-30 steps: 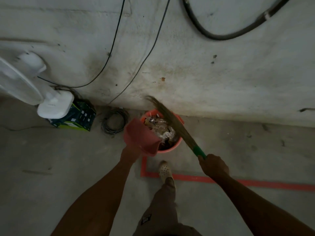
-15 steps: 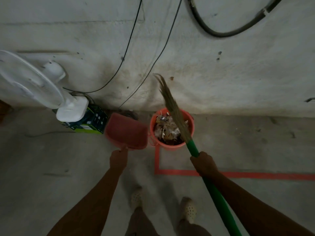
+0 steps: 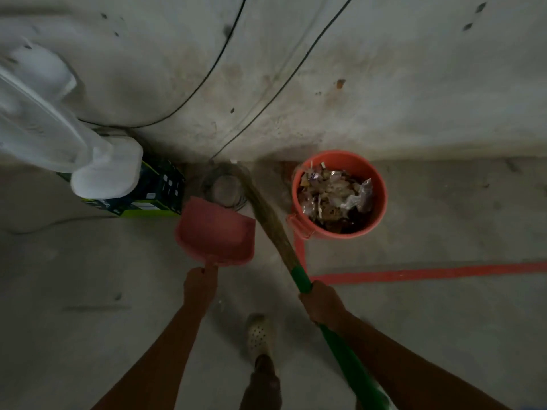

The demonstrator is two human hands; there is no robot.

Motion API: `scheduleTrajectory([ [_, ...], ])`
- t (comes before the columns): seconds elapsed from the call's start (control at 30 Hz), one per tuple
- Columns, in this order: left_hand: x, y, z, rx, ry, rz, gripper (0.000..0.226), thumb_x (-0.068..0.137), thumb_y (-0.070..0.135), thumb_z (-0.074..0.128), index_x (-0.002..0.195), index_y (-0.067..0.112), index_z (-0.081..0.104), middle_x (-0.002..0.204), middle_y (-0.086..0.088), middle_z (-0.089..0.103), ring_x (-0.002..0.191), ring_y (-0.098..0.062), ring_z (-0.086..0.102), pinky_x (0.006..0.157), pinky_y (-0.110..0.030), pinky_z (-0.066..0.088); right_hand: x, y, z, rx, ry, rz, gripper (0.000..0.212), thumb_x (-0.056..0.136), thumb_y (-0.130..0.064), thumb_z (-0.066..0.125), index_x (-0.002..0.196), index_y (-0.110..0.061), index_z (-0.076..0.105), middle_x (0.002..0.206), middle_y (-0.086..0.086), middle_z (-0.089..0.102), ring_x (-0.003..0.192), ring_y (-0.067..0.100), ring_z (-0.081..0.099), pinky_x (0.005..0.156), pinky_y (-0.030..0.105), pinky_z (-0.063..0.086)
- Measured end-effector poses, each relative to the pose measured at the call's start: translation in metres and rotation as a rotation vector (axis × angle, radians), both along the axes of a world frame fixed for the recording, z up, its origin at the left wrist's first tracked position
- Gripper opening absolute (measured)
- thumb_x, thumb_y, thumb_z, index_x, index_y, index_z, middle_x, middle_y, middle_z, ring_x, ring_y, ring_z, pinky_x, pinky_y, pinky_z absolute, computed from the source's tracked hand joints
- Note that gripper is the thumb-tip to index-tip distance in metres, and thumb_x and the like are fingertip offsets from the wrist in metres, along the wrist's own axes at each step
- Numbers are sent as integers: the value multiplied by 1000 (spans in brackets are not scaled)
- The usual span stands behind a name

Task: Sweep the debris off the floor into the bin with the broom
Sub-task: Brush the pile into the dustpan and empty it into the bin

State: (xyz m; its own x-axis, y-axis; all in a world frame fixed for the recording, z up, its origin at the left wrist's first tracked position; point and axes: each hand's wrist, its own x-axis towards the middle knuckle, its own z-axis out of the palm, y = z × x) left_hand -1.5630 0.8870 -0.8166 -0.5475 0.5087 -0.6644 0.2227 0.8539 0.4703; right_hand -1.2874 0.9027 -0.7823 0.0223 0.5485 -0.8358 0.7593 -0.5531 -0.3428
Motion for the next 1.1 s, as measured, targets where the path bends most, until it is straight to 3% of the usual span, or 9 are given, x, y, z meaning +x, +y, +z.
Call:
scheduleTrajectory([
  [0.17,-40,27,-89,41,30,-75,72,89,70,50,57,6,56,56,-19,59,54,-33,60,58,-42,51,-48,31,-94,-31,-65,-56,20,98,-32,55,100,-12,53,87,7,68,68,20,67,59,30,57],
  [0.27,-51,42,-138,51,23,-108,73,89,74,47,56,9,53,55,-15,60,51,-29,58,57,-39,49,-67,68,-154,1,-94,-92,23,102,-29,49,111,-8,53,96,8,66,74,21,67,57,26,55],
  [0.4,-59,50,-207,32,29,-170,69,91,68,52,62,5,54,55,-13,60,46,-28,60,49,-33,48,-79,111,-223,89,-152,-181,27,102,-26,49,123,-10,52,81,-2,52,56,9,50,33,14,34],
  [0.53,-59,43,-259,-18,80,-288,67,90,68,53,62,7,56,55,-13,62,50,-31,62,58,-41,54,-73,121,-275,-14,-62,-60,38,101,-12,40,135,4,49,127,20,58,108,30,61,56,19,45],
  [0.6,-54,34,-273,-47,85,-332,69,87,71,52,61,7,55,52,-10,61,50,-31,61,59,-43,55,-60,102,-291,-70,-6,-54,39,101,-9,38,136,7,48,135,24,54,101,27,56,46,14,44],
  [0.7,-39,19,-276,-84,88,-384,75,83,78,48,63,6,57,58,-15,64,55,-34,64,62,-47,57,-33,47,-305,-125,-57,-171,34,100,-14,44,126,5,56,114,21,66,89,27,66,66,28,58],
  [0.77,-26,11,-273,-110,93,-396,76,84,76,48,66,4,61,64,-18,67,59,-35,67,64,-47,60,-5,3,-310,-159,-173,-283,33,98,-24,49,115,1,61,93,14,70,77,26,71,65,35,60],
  [0.87,-3,2,-267,-132,102,-444,70,85,70,52,68,4,63,67,-17,68,66,-37,69,68,-49,60,48,-55,-305,-211,-252,-326,33,97,-32,50,109,-3,60,93,11,71,76,25,72,72,39,62],
  [1.1,82,-17,-252,-129,66,-528,60,95,57,53,64,6,56,59,-13,64,55,-33,65,58,-38,52,192,-160,-268,-273,-385,-519,23,100,-27,50,101,-4,53,82,11,65,67,24,69,61,35,60],
])
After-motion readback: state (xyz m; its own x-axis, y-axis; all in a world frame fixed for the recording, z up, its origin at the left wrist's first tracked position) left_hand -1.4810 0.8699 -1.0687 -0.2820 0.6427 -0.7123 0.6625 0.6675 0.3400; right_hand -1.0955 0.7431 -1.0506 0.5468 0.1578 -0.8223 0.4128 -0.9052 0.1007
